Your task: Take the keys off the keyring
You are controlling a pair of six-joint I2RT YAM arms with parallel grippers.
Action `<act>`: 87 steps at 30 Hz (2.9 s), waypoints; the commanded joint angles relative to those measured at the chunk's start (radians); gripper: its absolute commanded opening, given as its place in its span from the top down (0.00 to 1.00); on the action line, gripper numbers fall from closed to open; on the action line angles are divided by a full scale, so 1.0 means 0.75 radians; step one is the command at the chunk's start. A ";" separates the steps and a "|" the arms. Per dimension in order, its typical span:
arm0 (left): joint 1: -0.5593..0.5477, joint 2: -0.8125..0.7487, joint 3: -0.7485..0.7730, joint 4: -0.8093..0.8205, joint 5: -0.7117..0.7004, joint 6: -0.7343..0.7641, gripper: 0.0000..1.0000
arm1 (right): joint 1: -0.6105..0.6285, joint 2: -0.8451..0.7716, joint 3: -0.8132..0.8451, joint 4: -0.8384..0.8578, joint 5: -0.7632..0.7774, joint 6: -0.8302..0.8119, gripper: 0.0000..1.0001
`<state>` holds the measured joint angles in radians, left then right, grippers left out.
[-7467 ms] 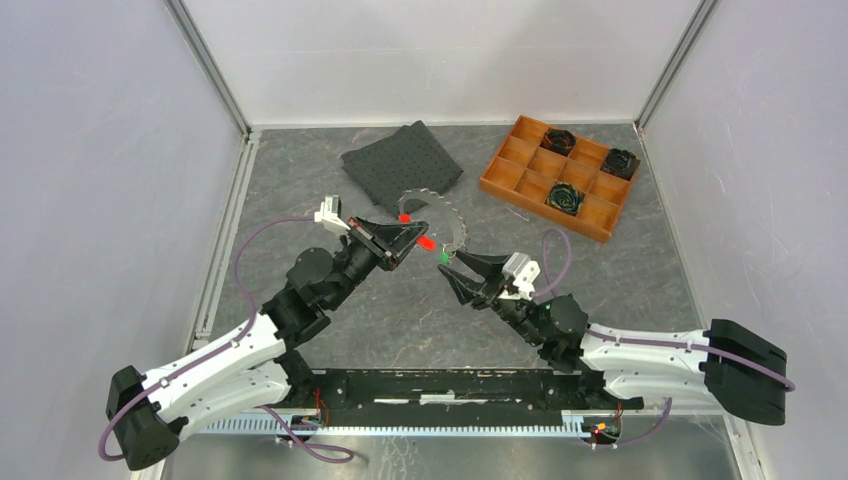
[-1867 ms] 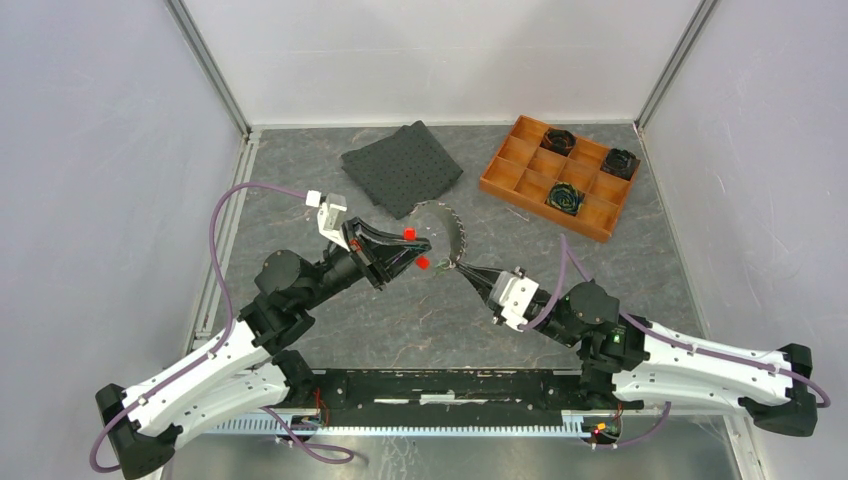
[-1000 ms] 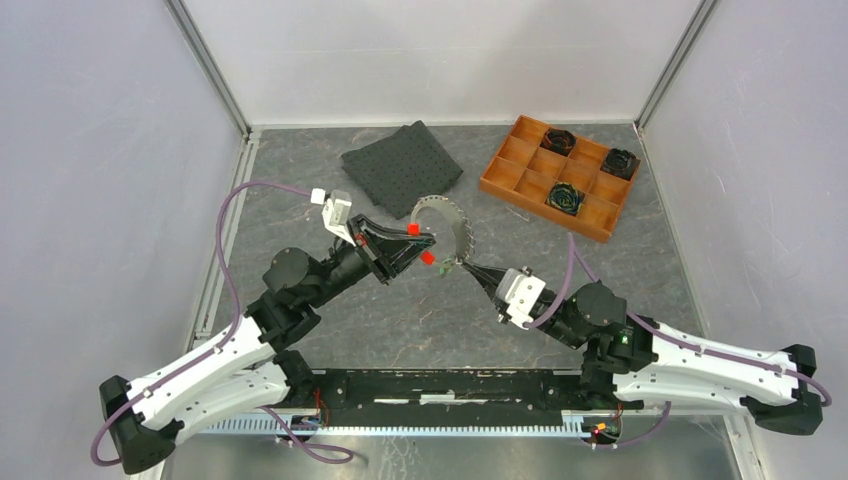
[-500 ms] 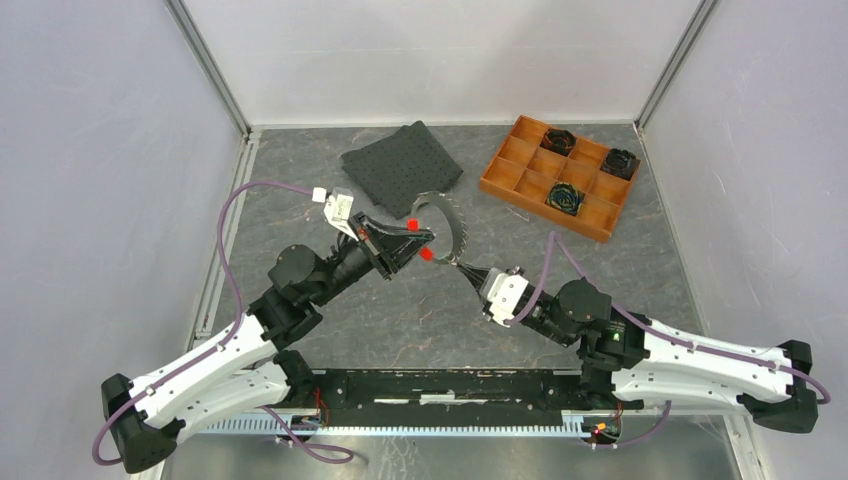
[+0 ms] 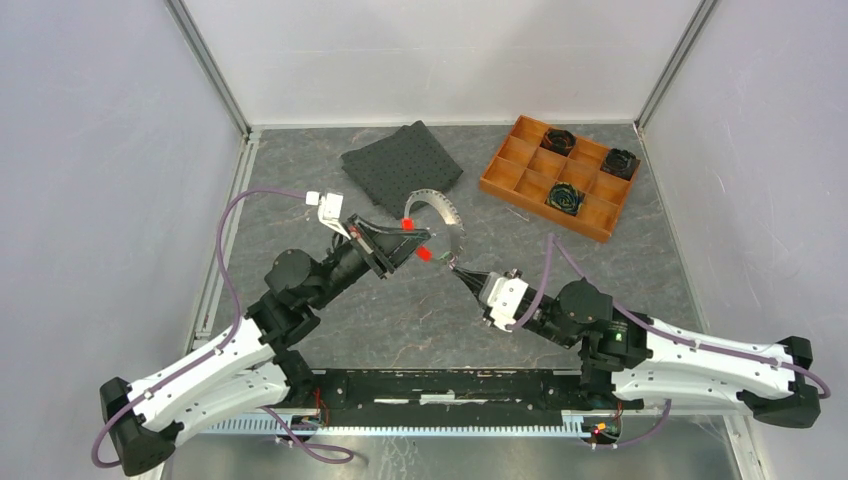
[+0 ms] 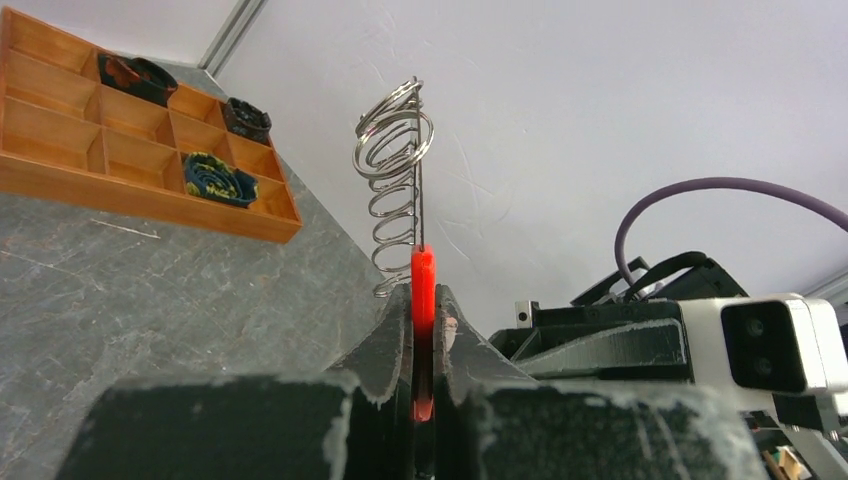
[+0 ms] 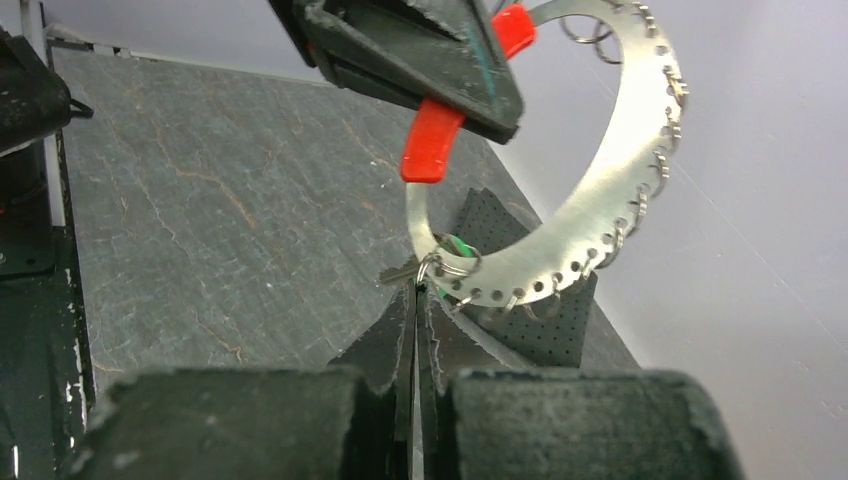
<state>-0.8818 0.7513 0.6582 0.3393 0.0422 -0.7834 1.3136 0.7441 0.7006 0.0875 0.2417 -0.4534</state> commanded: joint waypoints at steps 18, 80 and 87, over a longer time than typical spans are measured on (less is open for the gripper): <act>-0.021 -0.083 -0.092 0.184 0.139 -0.142 0.98 | 0.007 -0.089 0.181 -0.044 0.083 0.165 0.99; -0.021 -0.176 -0.127 0.330 0.191 0.088 0.98 | 0.008 -0.141 0.095 -0.267 0.023 0.289 0.64; -0.021 -0.146 -0.175 0.562 0.162 -0.065 0.98 | 0.007 -0.278 -0.272 0.234 0.057 0.443 0.43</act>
<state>-0.8989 0.6361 0.5354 0.5777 0.1680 -0.7513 1.3182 0.5945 0.6167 -0.0071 0.2504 -0.1986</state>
